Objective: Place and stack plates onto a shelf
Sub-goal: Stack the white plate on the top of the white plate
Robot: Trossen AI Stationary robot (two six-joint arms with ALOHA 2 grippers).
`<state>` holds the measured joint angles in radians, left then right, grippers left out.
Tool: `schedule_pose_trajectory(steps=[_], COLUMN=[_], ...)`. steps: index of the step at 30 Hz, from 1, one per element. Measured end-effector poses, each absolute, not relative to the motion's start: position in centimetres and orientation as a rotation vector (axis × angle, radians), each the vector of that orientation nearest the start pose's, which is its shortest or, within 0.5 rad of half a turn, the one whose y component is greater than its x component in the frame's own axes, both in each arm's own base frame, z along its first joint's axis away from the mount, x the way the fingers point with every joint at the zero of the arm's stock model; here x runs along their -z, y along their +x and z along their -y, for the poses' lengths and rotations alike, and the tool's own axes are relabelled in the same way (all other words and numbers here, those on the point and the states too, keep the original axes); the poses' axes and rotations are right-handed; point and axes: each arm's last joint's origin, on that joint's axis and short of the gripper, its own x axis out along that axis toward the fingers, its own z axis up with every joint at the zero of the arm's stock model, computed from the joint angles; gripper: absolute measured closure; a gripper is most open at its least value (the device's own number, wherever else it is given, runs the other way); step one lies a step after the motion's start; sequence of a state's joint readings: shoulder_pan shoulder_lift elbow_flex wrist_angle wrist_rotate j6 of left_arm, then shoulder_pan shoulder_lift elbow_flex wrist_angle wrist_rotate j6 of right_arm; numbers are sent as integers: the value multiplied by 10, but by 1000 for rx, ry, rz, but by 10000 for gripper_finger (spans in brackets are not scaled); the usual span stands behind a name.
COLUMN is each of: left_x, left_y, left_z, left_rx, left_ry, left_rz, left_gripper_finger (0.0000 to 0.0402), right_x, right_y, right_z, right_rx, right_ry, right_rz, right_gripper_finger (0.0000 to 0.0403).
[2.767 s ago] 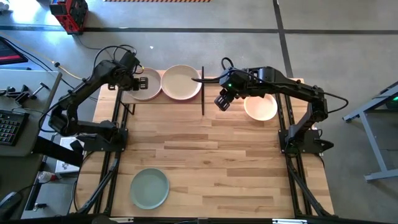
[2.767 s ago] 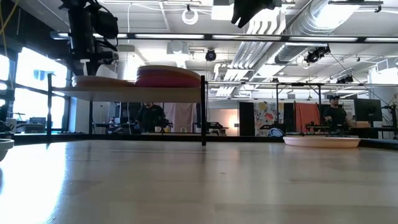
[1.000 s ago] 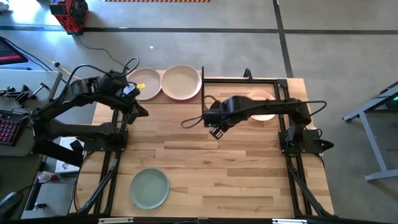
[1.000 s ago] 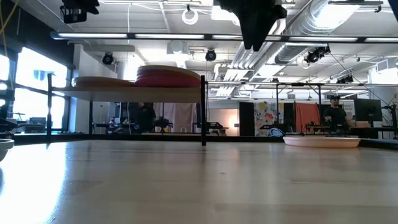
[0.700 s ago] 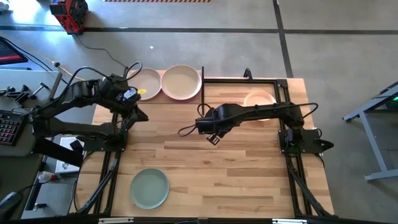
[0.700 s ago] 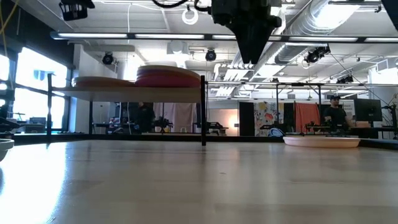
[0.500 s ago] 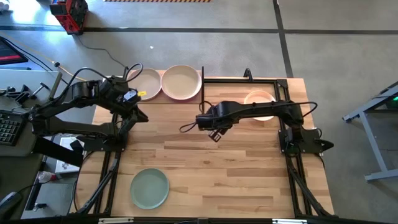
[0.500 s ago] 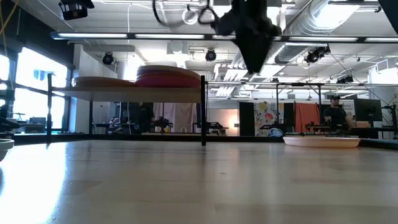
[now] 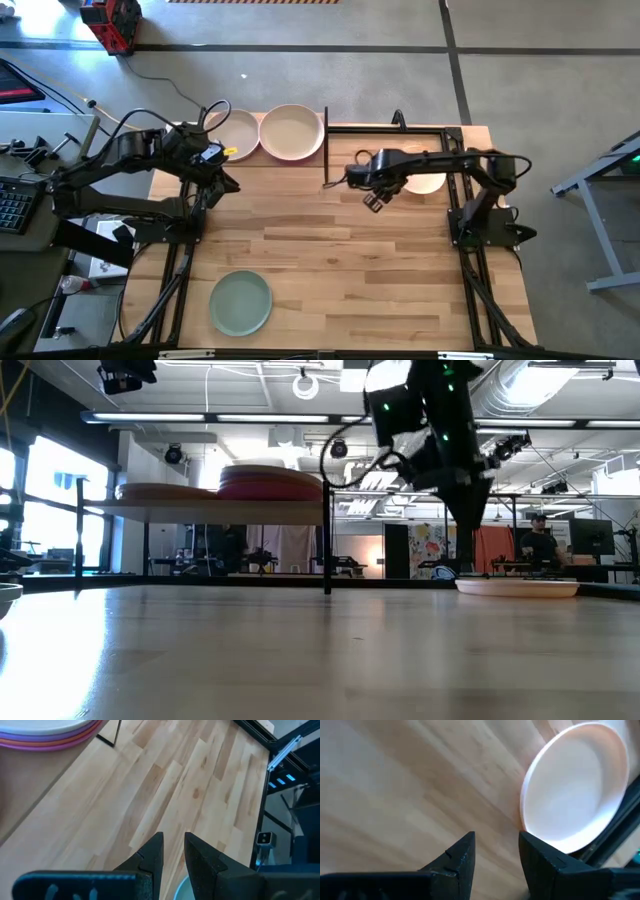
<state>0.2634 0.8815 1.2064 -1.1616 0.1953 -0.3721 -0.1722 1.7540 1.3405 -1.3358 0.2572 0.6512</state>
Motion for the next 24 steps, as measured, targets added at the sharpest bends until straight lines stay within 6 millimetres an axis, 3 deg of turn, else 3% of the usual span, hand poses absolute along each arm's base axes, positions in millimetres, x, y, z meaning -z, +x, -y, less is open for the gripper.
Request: schedule_pose_trajectory(steps=[7,24], left_x=[-367,-350], left_y=[135,166], left_z=[-31,-39], left_rx=[-224,-245], left_ry=[-547,-567], left_rz=[-831,-953], left_gripper_finger=[337,337], right_x=[-194,-148], right_y=[264,240], right_z=[88,119], right_rx=[871,816], right_ry=[402,450], right_rz=[-1678,-1635], right_gripper_finger=[275,275])
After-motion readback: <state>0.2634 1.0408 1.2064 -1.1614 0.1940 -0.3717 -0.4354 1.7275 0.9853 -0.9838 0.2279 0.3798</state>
